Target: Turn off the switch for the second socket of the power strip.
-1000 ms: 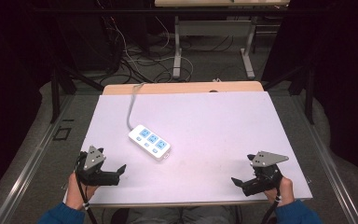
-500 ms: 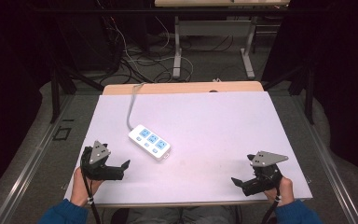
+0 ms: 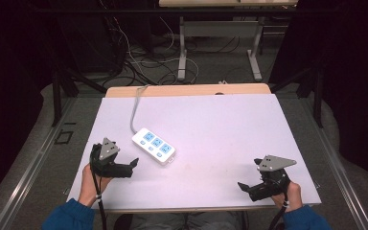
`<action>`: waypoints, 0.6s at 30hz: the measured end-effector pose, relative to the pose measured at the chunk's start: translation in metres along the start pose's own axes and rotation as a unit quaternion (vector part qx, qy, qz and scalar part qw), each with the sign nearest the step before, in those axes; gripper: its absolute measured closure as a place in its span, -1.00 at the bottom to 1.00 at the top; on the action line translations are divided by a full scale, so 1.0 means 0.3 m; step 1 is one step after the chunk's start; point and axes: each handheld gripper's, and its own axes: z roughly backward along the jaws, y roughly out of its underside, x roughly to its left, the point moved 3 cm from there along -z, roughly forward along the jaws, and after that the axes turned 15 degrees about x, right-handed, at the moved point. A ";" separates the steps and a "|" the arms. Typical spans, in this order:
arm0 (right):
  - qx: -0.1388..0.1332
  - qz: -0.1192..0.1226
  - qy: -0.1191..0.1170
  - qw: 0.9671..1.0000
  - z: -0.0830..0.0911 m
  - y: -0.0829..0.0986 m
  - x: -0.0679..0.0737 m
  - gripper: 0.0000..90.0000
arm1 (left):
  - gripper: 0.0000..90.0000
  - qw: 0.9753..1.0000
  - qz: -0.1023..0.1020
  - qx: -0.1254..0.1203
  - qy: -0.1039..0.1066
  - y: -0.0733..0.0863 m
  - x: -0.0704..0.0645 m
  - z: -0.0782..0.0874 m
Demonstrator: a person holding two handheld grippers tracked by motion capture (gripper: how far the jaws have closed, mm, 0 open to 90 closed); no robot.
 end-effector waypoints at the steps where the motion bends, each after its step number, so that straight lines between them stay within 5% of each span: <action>1: 0.001 -0.001 0.000 1.000 0.001 0.000 0.002 -1.00 | -1.00 1.000 0.000 -0.001 0.002 -0.006 0.000 -0.005; 18: 0.004 -0.006 -0.005 1.000 0.002 0.002 0.004 -1.00 | -1.00 1.000 0.006 0.010 0.005 -0.077 0.006 -0.075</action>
